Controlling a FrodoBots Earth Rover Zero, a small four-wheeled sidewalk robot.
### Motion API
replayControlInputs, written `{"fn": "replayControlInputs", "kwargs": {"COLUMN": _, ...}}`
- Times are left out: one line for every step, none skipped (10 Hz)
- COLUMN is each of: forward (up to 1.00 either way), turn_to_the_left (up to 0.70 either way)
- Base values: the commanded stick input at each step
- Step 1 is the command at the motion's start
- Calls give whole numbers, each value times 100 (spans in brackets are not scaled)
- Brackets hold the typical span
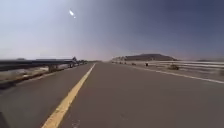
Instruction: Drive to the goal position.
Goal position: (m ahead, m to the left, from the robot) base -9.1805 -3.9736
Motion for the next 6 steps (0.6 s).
{"fn": "replayControlInputs", "kwargs": {"forward": 50, "turn_to_the_left": 0}}
{"fn": "replayControlInputs", "kwargs": {"forward": 50, "turn_to_the_left": 19}}
{"fn": "replayControlInputs", "kwargs": {"forward": 50, "turn_to_the_left": 43}}
{"fn": "replayControlInputs", "kwargs": {"forward": 50, "turn_to_the_left": 34}}
{"fn": "replayControlInputs", "kwargs": {"forward": 50, "turn_to_the_left": 11}}
{"fn": "replayControlInputs", "kwargs": {"forward": 50, "turn_to_the_left": 0}}
